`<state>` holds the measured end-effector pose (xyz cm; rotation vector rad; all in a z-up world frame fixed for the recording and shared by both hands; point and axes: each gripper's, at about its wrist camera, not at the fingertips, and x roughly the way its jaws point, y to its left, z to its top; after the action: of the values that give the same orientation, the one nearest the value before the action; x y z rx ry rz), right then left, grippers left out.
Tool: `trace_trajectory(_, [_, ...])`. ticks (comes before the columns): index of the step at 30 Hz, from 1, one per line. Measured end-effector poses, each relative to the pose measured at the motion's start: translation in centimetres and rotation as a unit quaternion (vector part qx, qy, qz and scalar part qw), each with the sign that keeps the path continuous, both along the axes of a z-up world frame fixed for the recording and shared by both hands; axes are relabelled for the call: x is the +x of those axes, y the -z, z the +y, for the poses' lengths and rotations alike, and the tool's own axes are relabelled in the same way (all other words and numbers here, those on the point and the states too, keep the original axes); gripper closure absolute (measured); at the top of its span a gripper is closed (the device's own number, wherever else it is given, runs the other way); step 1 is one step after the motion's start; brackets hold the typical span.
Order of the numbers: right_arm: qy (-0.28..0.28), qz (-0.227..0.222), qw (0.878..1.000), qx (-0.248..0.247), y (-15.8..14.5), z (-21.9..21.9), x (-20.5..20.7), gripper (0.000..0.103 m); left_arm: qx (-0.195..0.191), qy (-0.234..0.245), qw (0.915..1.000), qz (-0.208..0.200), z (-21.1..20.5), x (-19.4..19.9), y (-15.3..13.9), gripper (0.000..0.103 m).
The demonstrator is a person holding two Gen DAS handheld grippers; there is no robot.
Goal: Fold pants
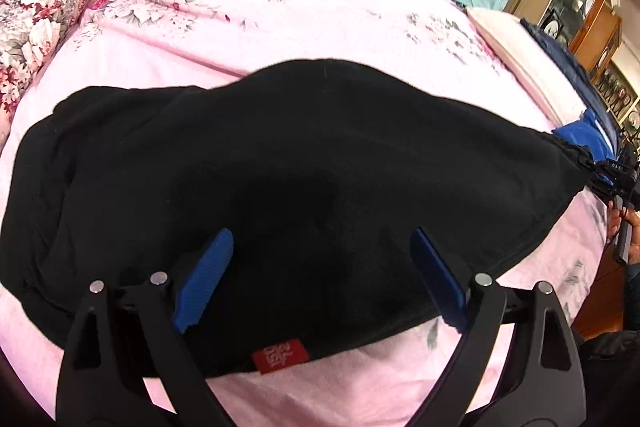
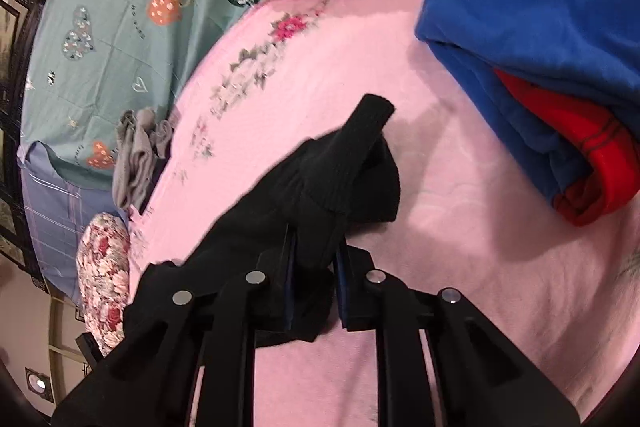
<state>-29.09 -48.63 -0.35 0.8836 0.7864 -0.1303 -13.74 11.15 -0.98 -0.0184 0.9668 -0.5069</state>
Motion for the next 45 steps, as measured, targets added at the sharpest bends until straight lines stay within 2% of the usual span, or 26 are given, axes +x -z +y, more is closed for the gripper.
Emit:
trace_trajectory(5, [-0.029,-0.039,0.998,-0.027,-3.9,2.6,1.7,0.087,-0.030,-0.007,0.9993,-0.023,2.1,-1.2,-1.3,0.011])
trace_trajectory(8, [-0.082,-0.065,0.993,-0.048,-6.4,6.4,4.1,0.087,-0.046,-0.015,0.9982,-0.034,3.5,-1.8,-2.0,0.011])
trace_trajectory(11, [-0.164,-0.081,0.981,-0.064,-7.8,12.1,6.9,0.087,-0.056,-0.020,0.9973,-0.043,4.7,-2.5,-2.4,0.011])
trace_trajectory(13, [-0.236,-0.081,0.964,-0.087,-7.9,17.3,8.7,0.087,-0.061,-0.024,0.9968,-0.047,5.3,-2.9,-2.5,0.011])
trace_trajectory(16, [-0.329,-0.062,0.936,-0.106,-6.0,24.0,10.4,0.087,-0.065,-0.029,0.9964,-0.046,6.0,-3.1,-2.4,0.011])
trace_trajectory(18, [-0.389,-0.019,0.910,-0.140,-3.1,28.7,11.3,0.087,-0.067,-0.034,0.9963,-0.042,6.4,-3.1,-2.2,0.011])
trace_trajectory(21, [-0.430,0.028,0.884,-0.180,0.4,32.2,11.5,0.086,-0.072,-0.037,0.9960,-0.038,6.6,-3.1,-2.0,0.011])
trace_trajectory(24, [-0.428,0.023,0.888,-0.170,0.8,31.9,11.3,0.086,-0.077,-0.031,0.9959,-0.036,6.3,-2.8,-2.0,0.011])
trace_trajectory(26, [-0.434,0.028,0.890,-0.135,0.9,31.1,11.3,0.075,-0.077,-0.025,0.9960,-0.036,5.9,-2.6,-2.1,0.011])
trace_trajectory(27, [-0.445,0.031,0.890,-0.095,0.9,30.6,11.2,0.051,-0.074,-0.022,0.9963,-0.037,5.5,-2.6,-2.1,0.011])
trace_trajectory(28, [-0.454,0.029,0.889,-0.048,0.7,30.0,10.9,0.039,-0.072,-0.020,0.9965,-0.037,5.3,-2.5,-2.2,0.011])
trace_trajectory(30, [-0.456,0.018,0.890,-0.013,-0.6,28.9,10.9,0.039,-0.068,-0.016,0.9969,-0.037,5.0,-2.6,-2.2,0.011])
trace_trajectory(31, [-0.443,-0.003,0.896,-0.022,-1.8,27.4,10.7,0.039,-0.065,-0.016,0.9970,-0.037,4.9,-2.7,-2.2,0.011])
trace_trajectory(33, [-0.399,-0.022,0.916,-0.043,-3.6,24.4,10.9,0.037,-0.064,-0.016,0.9972,-0.035,4.5,-2.6,-2.4,0.011])
trace_trajectory(35, [-0.345,-0.027,0.938,-0.009,-4.1,20.2,11.4,0.036,-0.065,-0.013,0.9972,-0.035,4.1,-2.4,-2.7,0.011])
trace_trajectory(37, [-0.305,-0.028,0.952,0.029,-3.6,17.2,12.0,0.036,-0.062,-0.007,0.9974,-0.036,3.1,-2.2,-3.1,0.011])
trace_trajectory(38, [-0.295,-0.029,0.954,0.038,-3.2,16.5,12.3,0.036,-0.060,-0.001,0.9975,-0.037,2.3,-2.1,-3.4,0.011])
trace_trajectory(40, [-0.297,-0.025,0.951,0.077,-1.8,16.0,13.2,0.036,-0.051,0.012,0.9978,-0.041,0.8,-2.0,-3.8,0.011])
trace_trajectory(41, [-0.297,-0.002,0.952,0.078,-0.4,16.0,13.9,0.036,-0.046,0.017,0.9979,-0.042,0.2,-2.1,-4.0,0.011])
trace_trajectory(42, [-0.286,0.035,0.957,0.044,0.8,16.0,14.5,0.036,-0.043,0.021,0.9979,-0.044,-0.3,-2.1,-4.2,0.011])
trace_trajectory(43, [-0.286,0.054,0.957,0.016,1.5,16.2,14.8,0.041,-0.041,0.023,0.9978,-0.046,-0.6,-2.3,-4.4,0.011])
trace_trajectory(45, [-0.296,0.045,0.953,-0.042,0.5,16.8,15.0,0.040,-0.035,0.019,0.9979,-0.051,-0.7,-2.4,-4.6,0.011])
